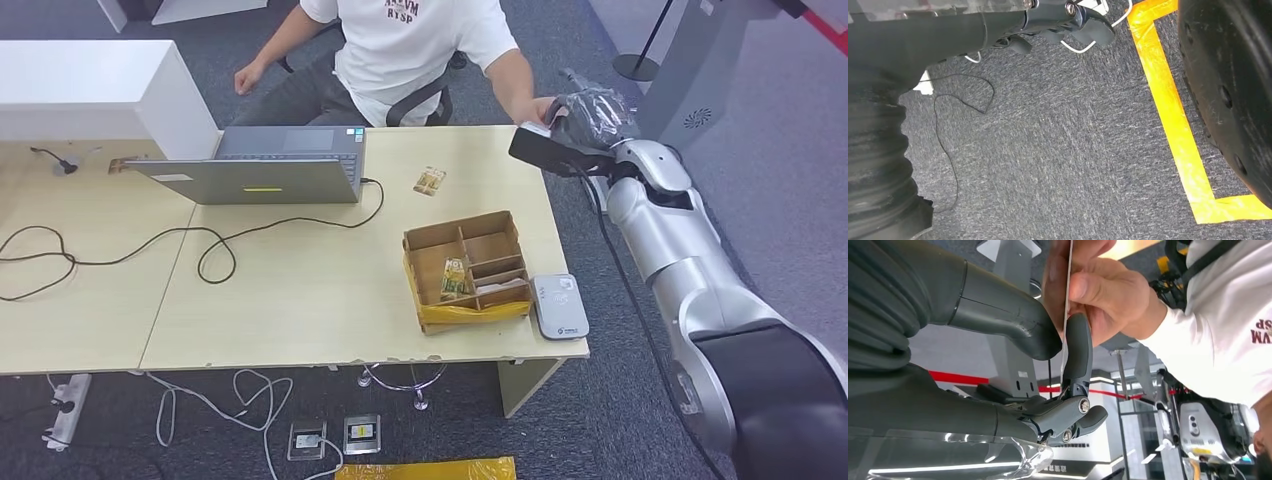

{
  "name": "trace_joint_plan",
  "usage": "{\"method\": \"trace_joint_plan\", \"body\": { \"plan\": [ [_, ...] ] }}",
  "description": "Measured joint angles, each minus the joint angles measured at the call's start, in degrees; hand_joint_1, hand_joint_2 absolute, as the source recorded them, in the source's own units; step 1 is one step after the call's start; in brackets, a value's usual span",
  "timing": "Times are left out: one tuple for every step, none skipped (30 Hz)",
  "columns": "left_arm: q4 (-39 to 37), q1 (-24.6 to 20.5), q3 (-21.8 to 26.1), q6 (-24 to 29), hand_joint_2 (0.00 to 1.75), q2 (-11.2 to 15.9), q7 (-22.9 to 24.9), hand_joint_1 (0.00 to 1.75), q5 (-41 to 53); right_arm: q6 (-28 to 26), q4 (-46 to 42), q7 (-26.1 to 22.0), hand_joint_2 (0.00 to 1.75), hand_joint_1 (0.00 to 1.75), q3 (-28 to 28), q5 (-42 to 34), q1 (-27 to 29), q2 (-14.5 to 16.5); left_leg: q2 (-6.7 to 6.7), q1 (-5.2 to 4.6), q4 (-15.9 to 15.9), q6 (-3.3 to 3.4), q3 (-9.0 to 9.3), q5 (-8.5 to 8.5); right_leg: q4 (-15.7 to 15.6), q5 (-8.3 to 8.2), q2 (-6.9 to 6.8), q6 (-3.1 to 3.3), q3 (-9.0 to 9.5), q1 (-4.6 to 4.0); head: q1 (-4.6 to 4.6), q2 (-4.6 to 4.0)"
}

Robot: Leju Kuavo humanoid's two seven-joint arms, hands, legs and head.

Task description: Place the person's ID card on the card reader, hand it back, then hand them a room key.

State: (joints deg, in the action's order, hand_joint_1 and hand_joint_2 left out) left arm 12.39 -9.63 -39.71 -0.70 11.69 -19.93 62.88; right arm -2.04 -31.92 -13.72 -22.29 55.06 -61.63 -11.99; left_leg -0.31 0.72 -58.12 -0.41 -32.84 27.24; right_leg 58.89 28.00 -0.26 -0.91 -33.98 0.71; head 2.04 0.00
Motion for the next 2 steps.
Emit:
{"method": "trace_joint_plan", "body": {
  "plan": [
    [0.0,-0.01,0.0,0.01,1.75,0.02,0.0,0.0,-0.01,-0.15,0.63,0.04,1.75,1.74,-0.13,0.03,-0.01,0.1,0.0,0.0,0.0,0.0,0.0,0.0,0.0,0.0,0.0,0.0,0.0,0.0,-0.01,0.0],
    [0.0,-0.01,0.0,0.01,1.75,0.03,0.0,0.0,-0.01,-0.21,0.93,0.05,1.75,1.74,-0.19,0.04,-0.01,0.15,0.0,0.0,0.0,0.0,0.0,0.0,0.0,0.0,0.01,0.0,0.0,0.0,0.0,0.0]
  ]
}}
